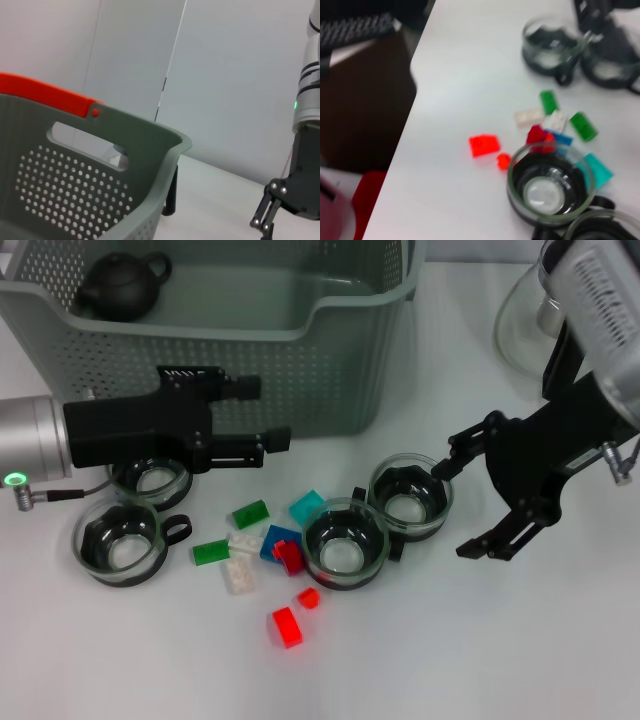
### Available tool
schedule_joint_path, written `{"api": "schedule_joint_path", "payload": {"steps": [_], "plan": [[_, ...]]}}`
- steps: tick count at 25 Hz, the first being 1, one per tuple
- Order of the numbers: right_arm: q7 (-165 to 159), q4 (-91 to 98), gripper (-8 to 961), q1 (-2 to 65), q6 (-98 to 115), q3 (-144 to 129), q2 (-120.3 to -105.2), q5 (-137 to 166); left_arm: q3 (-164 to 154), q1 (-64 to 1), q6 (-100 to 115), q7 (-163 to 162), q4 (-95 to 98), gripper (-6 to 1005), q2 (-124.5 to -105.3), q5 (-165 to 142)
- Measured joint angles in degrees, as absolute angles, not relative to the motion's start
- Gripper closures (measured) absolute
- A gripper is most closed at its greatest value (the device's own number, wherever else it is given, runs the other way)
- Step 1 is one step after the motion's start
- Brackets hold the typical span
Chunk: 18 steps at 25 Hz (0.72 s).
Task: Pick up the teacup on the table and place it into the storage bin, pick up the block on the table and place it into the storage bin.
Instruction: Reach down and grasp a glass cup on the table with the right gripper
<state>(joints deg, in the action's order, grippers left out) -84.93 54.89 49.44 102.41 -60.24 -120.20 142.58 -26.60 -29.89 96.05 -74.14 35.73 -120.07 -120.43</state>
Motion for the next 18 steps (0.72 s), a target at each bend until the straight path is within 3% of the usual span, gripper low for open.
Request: {"api": "schedule_joint_path", "payload": {"steps": [18], "plan": [[-88.39,54.66,16,50.99,91.66,-79.54,-120.92,142.93,-28.62,-29.42,98.21,-74.13,35.30,124,-120.29,-122.95]]}}
